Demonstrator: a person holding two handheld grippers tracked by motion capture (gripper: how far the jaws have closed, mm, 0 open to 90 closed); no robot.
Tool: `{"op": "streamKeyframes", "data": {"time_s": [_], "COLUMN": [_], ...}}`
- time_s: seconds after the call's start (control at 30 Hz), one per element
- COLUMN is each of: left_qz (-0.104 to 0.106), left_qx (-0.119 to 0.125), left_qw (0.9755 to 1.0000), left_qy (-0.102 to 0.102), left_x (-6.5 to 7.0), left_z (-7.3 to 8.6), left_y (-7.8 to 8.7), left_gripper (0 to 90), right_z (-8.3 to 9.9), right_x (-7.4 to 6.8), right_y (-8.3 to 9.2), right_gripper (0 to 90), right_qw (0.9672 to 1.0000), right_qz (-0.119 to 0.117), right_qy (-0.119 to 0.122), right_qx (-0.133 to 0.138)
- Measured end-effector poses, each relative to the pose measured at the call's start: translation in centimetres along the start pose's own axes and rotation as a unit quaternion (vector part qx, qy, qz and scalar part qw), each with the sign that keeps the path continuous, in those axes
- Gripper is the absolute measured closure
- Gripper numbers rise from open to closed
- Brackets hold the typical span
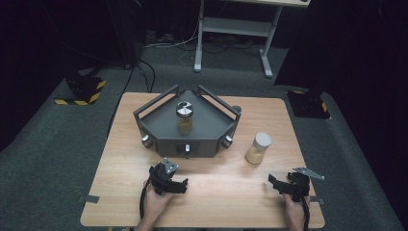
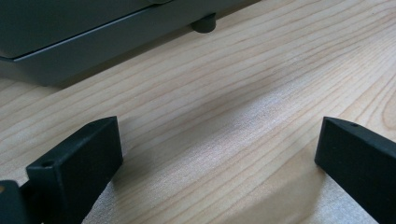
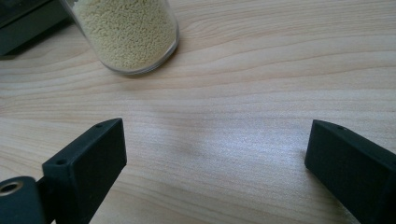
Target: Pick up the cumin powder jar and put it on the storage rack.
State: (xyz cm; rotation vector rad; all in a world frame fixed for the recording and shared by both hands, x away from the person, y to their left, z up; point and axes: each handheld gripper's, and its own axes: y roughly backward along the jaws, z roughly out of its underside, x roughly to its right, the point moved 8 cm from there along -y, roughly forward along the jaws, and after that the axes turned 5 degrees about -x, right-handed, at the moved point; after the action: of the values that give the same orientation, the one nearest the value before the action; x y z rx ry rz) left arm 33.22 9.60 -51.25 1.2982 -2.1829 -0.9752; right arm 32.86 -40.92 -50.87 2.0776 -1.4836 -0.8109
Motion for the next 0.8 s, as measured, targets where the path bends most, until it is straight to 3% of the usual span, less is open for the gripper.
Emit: {"op": "streamKeyframes", "data": {"time_s": [0.8], "left_qz": [-0.003], "left_qx": [0.0], "left_qw": [1.0], "left_qy": [0.002], "left_x": [-0.02], "left_z": [-0.04], "left_y": [-0.01], "left_gripper": [0.7], "right_z": [-0.05], "right_x": [-0.18], "right_y": [-0.03], "right_gripper": [5.3], "right_qw": [1.0], "right_qz": [0.001], "right_qy": [0.007], "right_qx": [-0.003]}}
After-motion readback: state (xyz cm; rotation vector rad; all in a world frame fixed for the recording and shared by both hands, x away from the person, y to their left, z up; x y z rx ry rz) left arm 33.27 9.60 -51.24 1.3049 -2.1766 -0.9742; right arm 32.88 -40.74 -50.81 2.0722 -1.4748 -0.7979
